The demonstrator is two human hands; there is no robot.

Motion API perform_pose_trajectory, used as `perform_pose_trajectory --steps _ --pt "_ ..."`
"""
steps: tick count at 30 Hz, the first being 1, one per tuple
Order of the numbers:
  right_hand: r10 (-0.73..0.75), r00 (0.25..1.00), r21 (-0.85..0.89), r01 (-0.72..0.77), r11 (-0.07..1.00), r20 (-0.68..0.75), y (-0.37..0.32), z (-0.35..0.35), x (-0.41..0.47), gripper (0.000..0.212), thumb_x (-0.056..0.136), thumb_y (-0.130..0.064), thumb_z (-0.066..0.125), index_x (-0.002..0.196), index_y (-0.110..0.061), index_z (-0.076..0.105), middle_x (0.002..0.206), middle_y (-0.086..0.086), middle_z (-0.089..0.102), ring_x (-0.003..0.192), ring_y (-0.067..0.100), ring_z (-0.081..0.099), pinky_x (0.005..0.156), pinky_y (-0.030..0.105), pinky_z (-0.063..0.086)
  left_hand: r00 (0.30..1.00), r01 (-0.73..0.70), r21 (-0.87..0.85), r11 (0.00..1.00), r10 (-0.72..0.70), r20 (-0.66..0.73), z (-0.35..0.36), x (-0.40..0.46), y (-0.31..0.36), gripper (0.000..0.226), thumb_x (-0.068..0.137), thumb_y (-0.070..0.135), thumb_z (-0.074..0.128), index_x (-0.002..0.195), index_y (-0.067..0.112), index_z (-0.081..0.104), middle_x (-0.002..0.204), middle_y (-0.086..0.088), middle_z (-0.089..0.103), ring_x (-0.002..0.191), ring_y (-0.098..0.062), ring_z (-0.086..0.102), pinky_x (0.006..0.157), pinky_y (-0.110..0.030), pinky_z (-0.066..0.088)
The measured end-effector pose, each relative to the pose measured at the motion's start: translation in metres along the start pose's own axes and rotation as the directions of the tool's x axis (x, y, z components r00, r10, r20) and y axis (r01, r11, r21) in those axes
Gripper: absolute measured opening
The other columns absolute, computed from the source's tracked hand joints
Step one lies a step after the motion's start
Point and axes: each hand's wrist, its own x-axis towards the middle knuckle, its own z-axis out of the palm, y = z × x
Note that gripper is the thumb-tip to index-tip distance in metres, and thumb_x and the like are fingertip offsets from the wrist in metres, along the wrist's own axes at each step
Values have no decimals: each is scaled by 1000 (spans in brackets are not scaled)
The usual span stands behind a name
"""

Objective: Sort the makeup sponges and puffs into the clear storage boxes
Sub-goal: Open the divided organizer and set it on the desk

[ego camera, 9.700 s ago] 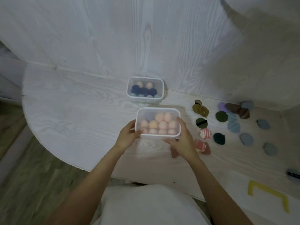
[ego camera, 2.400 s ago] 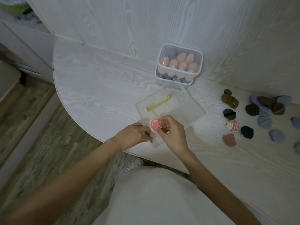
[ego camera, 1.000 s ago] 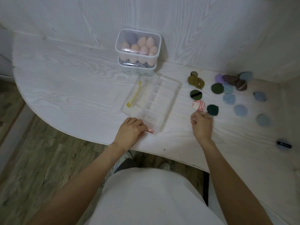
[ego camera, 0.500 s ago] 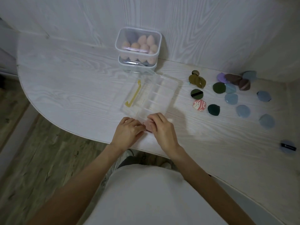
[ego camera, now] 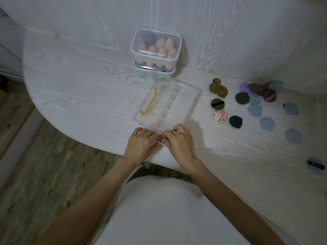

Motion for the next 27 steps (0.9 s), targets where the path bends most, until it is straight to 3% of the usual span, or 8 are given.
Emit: perform_pose_trajectory --steps 6,9,12,15,17,21,27 --pt "5 1000 -67 -4 998 8 -3 3 1 14 73 -9 75 84 -16 70 61 -2 65 66 19 52 59 29 39 999 52 -1 999 -52 2 1 -1 2 22 68 15 77 84 15 61 77 2 68 71 -20 63 76 -28 36" --pt "13 1000 -49 -13 999 0 -7 3 6 15 67 -7 79 72 -13 66 53 1 61 57 20 53 54 27 39 998 64 -1 998 -64 -3 3 -2 3 22 71 16 74 88 15 60 79 1 69 73 -20 64 77 -28 37" --pt "-24 999 -24 25 999 45 -4 4 6 15 66 -9 80 62 -14 66 51 -2 60 60 20 50 54 27 37 998 61 2 998 -61 -14 5 -3 4 20 71 15 74 88 15 62 81 2 68 74 -20 63 76 -28 36" --pt "-62 993 103 51 993 97 7 -1 -2 5 75 -14 76 74 -18 74 69 -6 68 73 21 50 57 30 44 998 59 32 998 -59 1 5 -3 8 23 72 16 74 93 18 67 86 2 69 79 -20 62 76 -29 40" --pt "-63 993 215 39 976 104 17 -10 -10 9 79 -13 72 87 -16 75 87 -4 70 82 21 53 64 29 47 998 47 61 997 -49 25 6 -3 11 27 72 17 74 99 20 70 87 0 67 79 -21 61 74 -32 44" --pt "80 997 311 -76 948 -1 63 -33 -24 14 84 -7 64 96 -10 72 96 2 69 91 19 56 77 24 45 997 49 81 996 -53 56 6 -1 15 31 72 16 76 101 20 69 91 -2 67 80 -23 62 74 -34 46" --pt "413 911 -21 -413 911 4 151 -44 -14 24 91 -13 55 113 -6 61 118 15 60 107 31 49 91 35 38 996 55 107 993 -62 59 7 6 28 31 68 12 77 97 17 67 97 -3 64 82 -25 61 74 -35 46"
